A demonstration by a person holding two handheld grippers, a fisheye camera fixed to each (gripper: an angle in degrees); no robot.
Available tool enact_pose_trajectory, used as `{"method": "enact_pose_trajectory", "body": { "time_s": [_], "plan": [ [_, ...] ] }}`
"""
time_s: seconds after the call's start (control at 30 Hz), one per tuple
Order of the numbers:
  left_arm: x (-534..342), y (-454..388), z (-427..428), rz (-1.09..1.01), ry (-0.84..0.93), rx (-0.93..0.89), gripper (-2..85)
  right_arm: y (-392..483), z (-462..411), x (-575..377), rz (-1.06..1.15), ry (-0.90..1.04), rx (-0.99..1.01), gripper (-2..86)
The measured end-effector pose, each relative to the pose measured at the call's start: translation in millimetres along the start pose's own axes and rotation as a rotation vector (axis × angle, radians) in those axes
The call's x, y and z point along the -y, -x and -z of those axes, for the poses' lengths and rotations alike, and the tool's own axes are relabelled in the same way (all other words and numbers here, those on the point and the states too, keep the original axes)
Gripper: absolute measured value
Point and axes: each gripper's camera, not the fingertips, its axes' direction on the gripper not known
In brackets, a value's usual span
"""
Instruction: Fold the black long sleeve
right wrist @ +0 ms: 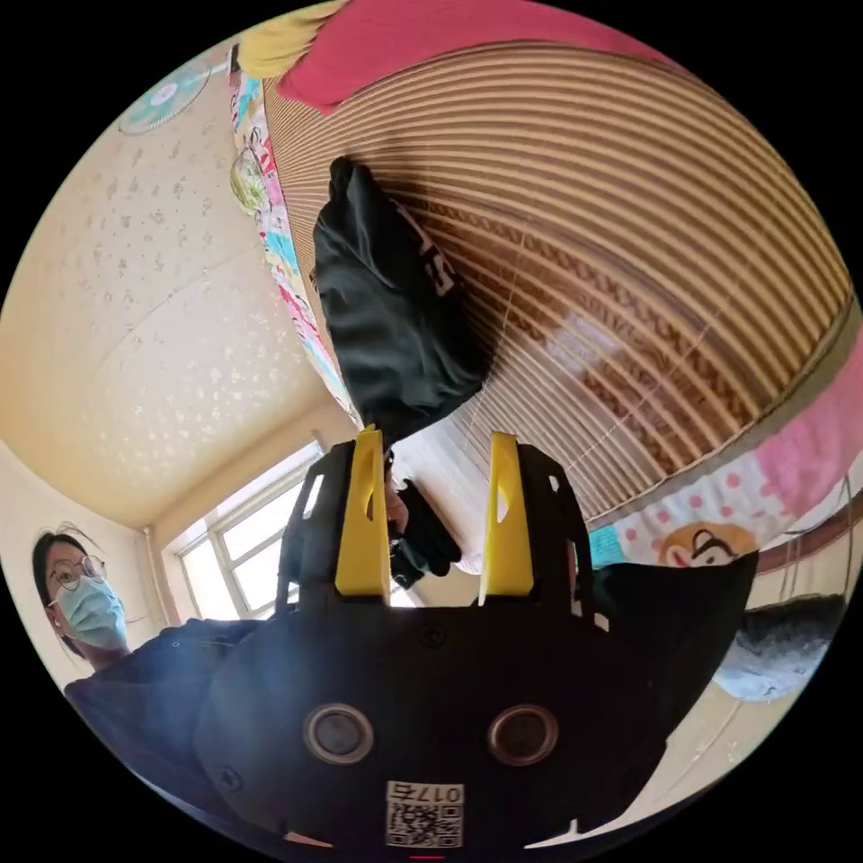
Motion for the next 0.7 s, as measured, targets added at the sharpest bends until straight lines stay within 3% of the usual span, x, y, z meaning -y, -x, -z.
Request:
{"method": "enact_pose_trajectory", "body": {
  "time_s": [0.1, 0.37, 0.53, 0.7],
  "plan": [
    [-20, 7, -1, 0.039, -0.024, -0.128, 4.4, -29, -20, -22, -0.115, -0.017, 0.222, 21.5],
    [-54, 22, -7, 0.077, -0.098, -0.368, 4.3, -44, -24, -36, -0.096, -0.180, 0.534, 23.0],
    [-64, 54, -3, 0.112, -0.146, -0.434, 4.4, -39, -38, -41, -0.066, -0.008, 0.535, 19.0],
    [-73, 79, -16, 0.138, -0.173, -0.481, 4.4, -15, -76, -66, -0.031, 0.205, 0.264, 14.7]
  ]
}}
